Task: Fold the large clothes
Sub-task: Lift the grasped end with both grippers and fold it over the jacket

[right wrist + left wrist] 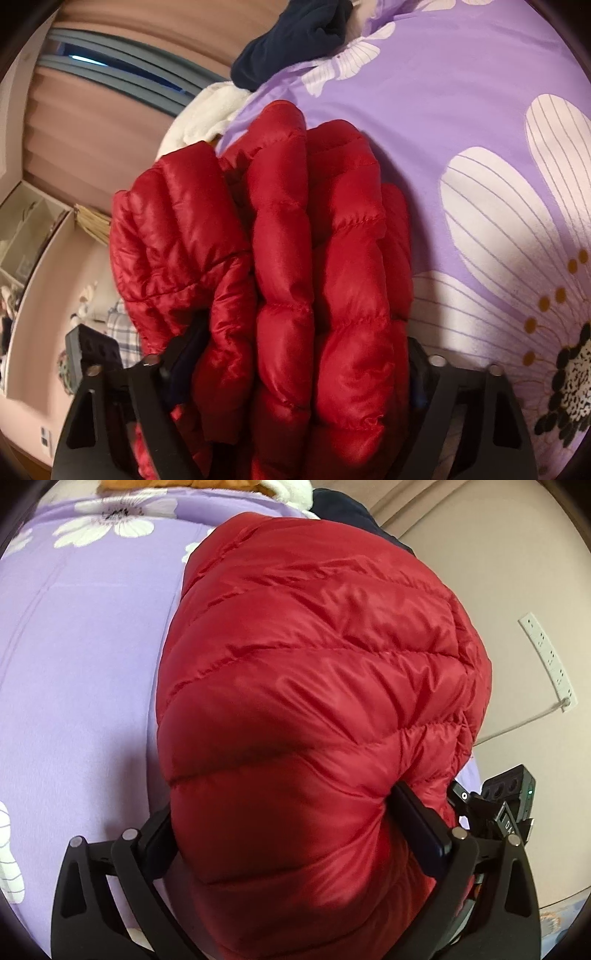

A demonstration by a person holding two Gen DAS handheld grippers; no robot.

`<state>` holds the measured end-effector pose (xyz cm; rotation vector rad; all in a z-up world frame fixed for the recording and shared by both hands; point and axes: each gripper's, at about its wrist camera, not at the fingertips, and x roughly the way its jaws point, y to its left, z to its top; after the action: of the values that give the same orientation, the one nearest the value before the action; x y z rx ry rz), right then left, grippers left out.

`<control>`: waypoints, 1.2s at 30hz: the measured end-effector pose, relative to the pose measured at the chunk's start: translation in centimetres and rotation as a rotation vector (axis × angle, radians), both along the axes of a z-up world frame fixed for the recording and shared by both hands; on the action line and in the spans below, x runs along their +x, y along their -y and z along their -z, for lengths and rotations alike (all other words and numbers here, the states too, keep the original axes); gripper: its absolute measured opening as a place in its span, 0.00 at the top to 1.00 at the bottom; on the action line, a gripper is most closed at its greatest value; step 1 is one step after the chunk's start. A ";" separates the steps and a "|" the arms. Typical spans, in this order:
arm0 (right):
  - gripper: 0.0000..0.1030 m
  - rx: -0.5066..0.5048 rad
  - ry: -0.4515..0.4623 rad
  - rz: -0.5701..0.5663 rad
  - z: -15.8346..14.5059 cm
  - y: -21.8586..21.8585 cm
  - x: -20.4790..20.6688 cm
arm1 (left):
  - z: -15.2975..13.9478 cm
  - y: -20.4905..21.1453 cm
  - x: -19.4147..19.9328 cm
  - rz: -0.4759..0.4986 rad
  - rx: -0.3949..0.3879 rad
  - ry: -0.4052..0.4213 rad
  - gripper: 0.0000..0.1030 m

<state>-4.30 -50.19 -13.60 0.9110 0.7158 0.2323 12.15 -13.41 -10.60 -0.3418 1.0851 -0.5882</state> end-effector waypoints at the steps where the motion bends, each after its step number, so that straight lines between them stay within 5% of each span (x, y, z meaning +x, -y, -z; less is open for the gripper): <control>1: 0.31 0.006 0.009 -0.001 0.0 0.0 -0.2 | -0.3 0.1 -0.3 0.003 0.014 0.015 0.05; 11: 0.52 -0.070 0.076 -0.006 -1.8 -1.3 -1.9 | -2.4 0.8 -3.2 0.007 0.125 0.143 0.19; 36: 0.54 -0.142 0.182 -0.093 -4.0 -3.2 -2.8 | -3.9 -2.6 -7.7 -0.035 0.126 0.168 0.21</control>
<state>-7.14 -46.95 -9.64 0.7118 0.5981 0.3383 4.48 -10.76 -6.73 -0.1978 0.9476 -0.5053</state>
